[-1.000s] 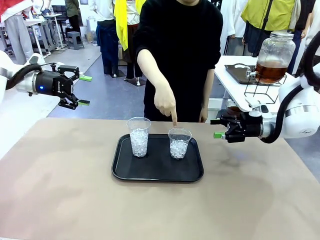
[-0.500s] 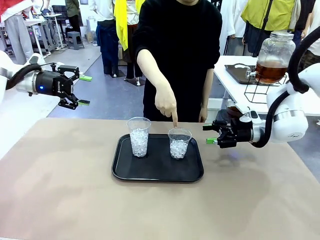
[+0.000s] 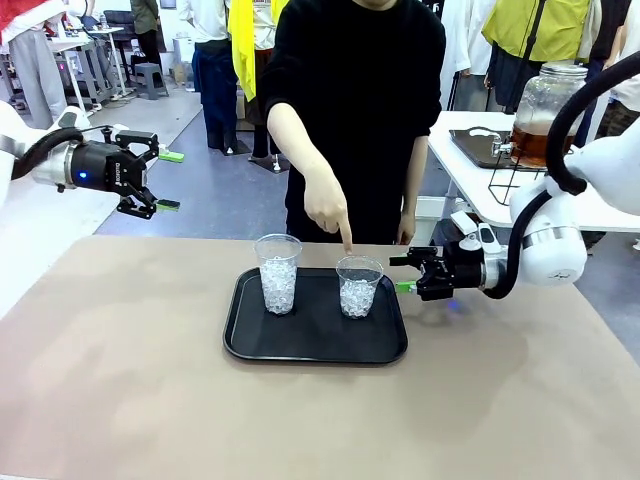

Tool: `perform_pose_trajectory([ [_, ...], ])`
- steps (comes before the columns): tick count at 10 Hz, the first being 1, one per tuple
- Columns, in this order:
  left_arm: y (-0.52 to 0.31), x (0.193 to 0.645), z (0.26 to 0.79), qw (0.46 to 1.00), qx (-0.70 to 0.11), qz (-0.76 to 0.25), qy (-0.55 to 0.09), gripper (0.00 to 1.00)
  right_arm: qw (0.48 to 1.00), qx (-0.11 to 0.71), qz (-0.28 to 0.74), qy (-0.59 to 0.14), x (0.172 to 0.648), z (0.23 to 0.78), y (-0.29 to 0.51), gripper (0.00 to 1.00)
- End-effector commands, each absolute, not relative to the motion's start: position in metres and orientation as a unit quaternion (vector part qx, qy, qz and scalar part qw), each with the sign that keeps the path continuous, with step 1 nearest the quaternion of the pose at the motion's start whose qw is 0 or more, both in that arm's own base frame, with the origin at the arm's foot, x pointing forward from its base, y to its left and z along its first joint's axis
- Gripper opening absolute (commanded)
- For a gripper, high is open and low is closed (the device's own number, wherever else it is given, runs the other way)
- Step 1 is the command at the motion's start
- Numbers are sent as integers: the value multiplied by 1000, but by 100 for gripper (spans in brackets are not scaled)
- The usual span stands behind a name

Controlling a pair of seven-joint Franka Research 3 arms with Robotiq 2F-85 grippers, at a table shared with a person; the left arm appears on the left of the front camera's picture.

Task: Pour the drink into the iced cup.
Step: Pick up the iced cup indicated by the human and present it to them.

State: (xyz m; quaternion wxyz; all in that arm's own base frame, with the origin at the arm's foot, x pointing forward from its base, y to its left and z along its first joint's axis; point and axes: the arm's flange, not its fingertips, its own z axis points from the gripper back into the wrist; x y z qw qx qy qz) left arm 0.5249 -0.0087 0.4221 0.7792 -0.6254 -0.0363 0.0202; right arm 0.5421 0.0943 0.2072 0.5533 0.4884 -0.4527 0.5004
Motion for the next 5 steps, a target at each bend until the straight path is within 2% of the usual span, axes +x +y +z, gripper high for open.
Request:
perform_pose_trajectory([
  [1,-8,525,424,777,-627,18,-41,100,550,479,502,-465,547,202,109,100],
  [5,-8,525,424,777,-627,18,-41,100,543,497,498,-458,530,199,120,100],
])
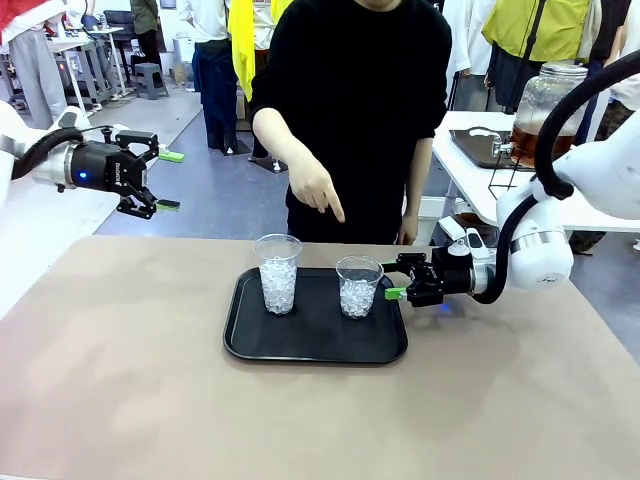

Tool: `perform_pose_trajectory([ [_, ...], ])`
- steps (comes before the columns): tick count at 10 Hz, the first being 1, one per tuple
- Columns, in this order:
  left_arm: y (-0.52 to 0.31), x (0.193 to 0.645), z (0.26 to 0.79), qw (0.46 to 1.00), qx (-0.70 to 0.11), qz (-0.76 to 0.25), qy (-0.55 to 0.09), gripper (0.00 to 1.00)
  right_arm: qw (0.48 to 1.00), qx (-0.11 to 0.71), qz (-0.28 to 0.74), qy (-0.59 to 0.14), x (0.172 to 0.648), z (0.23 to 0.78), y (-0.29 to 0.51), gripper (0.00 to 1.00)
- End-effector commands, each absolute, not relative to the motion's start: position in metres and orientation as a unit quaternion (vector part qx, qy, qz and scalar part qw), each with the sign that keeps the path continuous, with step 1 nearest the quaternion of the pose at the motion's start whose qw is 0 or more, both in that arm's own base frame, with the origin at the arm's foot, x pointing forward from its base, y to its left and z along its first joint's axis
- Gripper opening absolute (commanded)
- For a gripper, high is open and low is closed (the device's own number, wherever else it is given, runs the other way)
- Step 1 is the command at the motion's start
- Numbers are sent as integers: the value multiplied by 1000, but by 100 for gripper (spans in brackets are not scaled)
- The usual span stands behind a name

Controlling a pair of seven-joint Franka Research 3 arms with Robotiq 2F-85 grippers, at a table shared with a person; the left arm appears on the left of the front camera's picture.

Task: Pour the drink into the iced cup.
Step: Pick up the iced cup indicated by the human and present it to them.

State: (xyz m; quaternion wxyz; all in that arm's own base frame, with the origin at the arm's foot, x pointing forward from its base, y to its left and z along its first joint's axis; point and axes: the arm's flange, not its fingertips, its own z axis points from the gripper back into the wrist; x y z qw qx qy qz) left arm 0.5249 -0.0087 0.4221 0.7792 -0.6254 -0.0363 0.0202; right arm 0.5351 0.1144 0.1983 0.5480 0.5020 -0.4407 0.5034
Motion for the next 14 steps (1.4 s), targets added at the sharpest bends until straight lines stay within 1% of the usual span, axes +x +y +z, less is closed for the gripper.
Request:
perform_pose_trajectory([
  [1,-8,525,424,777,-627,18,-41,100,542,497,499,-459,527,199,122,100],
  [8,-8,525,424,777,-627,18,-41,100,534,496,499,-467,521,193,136,100],
  [14,-8,525,424,777,-627,18,-41,100,537,505,504,-449,521,186,150,100],
])
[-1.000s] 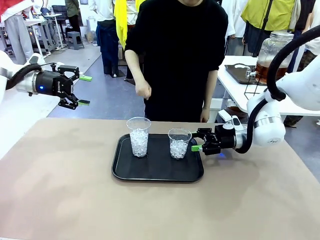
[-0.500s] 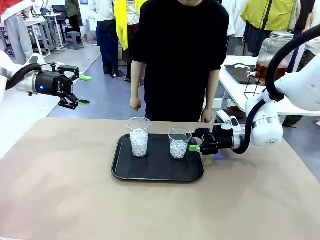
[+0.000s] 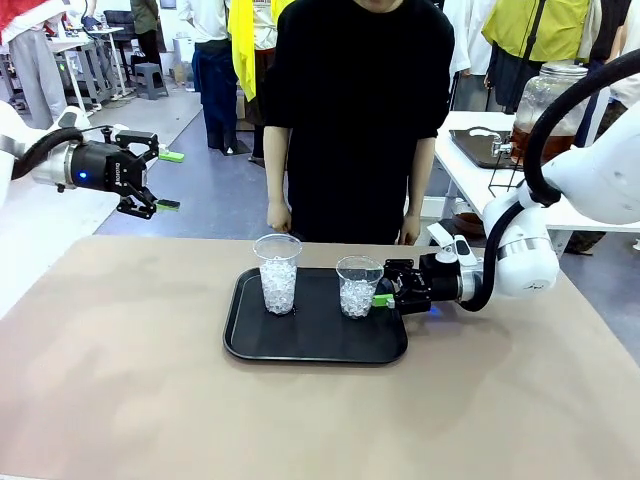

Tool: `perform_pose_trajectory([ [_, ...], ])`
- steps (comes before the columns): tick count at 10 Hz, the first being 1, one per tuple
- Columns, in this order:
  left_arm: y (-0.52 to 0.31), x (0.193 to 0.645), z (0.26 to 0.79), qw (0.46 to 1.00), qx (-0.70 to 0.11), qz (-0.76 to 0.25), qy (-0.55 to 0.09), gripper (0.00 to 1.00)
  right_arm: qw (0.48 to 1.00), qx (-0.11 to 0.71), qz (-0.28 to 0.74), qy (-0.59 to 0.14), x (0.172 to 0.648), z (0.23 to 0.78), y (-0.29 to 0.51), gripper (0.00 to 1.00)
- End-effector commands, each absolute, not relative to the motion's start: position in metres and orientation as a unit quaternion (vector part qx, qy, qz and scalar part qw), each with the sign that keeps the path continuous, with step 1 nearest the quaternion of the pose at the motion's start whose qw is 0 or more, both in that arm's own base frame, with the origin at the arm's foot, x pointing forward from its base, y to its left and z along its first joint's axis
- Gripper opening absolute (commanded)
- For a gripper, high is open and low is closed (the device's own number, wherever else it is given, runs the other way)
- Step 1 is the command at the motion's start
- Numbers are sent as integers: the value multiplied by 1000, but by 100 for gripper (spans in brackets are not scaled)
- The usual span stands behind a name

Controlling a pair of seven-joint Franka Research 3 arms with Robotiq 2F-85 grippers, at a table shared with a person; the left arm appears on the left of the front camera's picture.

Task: Pour the drink into the iced cup.
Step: Pick up the iced cup indicated by the human and present it to them.

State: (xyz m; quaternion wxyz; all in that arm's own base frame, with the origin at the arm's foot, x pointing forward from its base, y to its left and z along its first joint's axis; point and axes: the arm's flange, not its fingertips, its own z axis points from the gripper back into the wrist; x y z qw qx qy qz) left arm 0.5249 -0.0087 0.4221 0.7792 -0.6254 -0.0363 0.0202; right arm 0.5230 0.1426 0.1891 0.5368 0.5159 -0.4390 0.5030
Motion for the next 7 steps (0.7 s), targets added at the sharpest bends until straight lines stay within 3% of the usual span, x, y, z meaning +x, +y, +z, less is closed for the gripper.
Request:
perform_pose_trajectory([
  [1,-8,525,424,777,-627,18,-41,100,539,501,507,-448,522,185,153,100],
  [7,-8,525,424,777,-627,18,-41,100,537,502,508,-449,527,183,170,100],
])
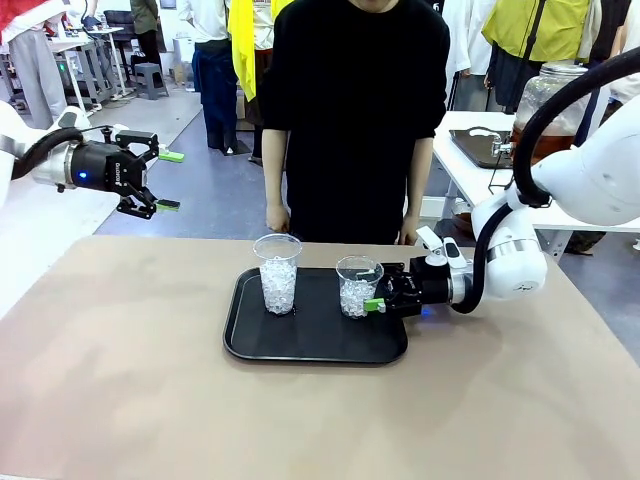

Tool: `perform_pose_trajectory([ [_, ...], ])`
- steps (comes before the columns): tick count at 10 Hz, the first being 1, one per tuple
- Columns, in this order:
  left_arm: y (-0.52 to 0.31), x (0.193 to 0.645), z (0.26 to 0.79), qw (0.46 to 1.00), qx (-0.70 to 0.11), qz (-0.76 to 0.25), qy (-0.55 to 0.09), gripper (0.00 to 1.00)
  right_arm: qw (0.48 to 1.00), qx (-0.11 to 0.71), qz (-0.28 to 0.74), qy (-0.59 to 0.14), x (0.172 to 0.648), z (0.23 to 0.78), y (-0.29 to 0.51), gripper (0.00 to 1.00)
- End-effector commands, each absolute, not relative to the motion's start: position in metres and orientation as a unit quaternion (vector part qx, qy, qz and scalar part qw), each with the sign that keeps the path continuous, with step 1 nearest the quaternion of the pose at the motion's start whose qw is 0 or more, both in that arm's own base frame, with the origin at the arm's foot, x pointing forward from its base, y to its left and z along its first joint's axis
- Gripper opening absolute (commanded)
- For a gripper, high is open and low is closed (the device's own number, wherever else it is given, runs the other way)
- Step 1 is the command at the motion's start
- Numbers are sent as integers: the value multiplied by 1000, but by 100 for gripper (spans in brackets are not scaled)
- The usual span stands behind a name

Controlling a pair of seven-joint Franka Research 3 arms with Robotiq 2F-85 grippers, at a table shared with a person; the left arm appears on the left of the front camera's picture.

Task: Pour the drink into the iced cup.
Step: Pick up the iced cup indicated by the human and present it to them.

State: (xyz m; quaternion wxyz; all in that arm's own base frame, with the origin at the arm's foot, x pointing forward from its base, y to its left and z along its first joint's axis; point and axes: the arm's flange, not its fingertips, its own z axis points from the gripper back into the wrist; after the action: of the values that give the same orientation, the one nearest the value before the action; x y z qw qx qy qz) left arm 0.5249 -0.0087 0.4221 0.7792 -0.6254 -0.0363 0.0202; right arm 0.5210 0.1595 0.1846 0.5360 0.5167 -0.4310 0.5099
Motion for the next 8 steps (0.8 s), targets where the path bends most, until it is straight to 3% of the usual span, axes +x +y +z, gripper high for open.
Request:
perform_pose_trajectory([
  [1,-8,525,424,777,-627,18,-41,100,537,503,506,-450,527,183,172,100],
  [7,-8,525,424,777,-627,18,-41,100,551,506,500,-435,530,182,184,97],
  [8,-8,525,424,777,-627,18,-41,100,547,507,502,-436,530,181,183,78],
])
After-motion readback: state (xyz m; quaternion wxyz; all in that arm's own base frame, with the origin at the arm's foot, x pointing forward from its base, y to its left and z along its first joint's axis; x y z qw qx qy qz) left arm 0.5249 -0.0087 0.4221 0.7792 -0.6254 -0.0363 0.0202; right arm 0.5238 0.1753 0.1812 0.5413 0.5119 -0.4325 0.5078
